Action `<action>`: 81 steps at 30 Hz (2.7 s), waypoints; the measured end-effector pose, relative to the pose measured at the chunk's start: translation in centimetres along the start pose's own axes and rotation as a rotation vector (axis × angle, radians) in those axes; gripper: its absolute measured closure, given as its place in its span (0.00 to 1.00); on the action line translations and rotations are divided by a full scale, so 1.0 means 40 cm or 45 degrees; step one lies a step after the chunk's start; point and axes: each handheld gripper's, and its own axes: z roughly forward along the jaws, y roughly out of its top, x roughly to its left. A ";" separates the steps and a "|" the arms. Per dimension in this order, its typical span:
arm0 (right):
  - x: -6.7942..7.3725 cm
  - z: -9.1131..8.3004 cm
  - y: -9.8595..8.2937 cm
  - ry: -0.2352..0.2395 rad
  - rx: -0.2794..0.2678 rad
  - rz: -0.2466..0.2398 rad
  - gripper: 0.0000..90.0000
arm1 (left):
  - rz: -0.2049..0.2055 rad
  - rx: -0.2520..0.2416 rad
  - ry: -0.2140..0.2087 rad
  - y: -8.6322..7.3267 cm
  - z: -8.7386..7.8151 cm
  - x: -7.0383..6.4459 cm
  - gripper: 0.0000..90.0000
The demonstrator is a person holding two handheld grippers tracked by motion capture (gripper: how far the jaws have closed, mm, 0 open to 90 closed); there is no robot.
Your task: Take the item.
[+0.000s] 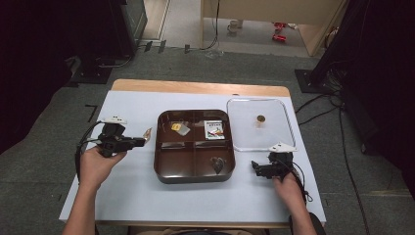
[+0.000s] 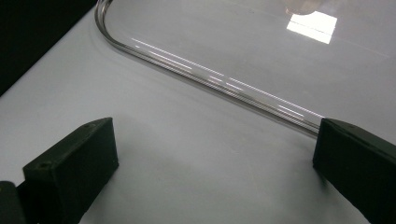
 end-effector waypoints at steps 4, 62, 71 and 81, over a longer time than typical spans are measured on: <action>0.000 0.000 0.000 0.000 0.000 0.000 0.00 | -0.028 0.010 0.016 -0.011 0.005 0.019 0.98; 0.000 0.000 0.000 0.000 0.000 0.000 0.00 | -0.072 -0.170 0.270 -0.124 -0.049 0.145 0.52; 0.000 0.000 0.000 0.000 0.001 -0.001 0.00 | -0.128 -0.141 0.297 -0.140 -0.047 0.168 0.52; 0.000 0.000 0.000 0.000 0.001 -0.001 0.00 | -0.151 -0.065 0.342 -0.155 -0.026 0.193 0.50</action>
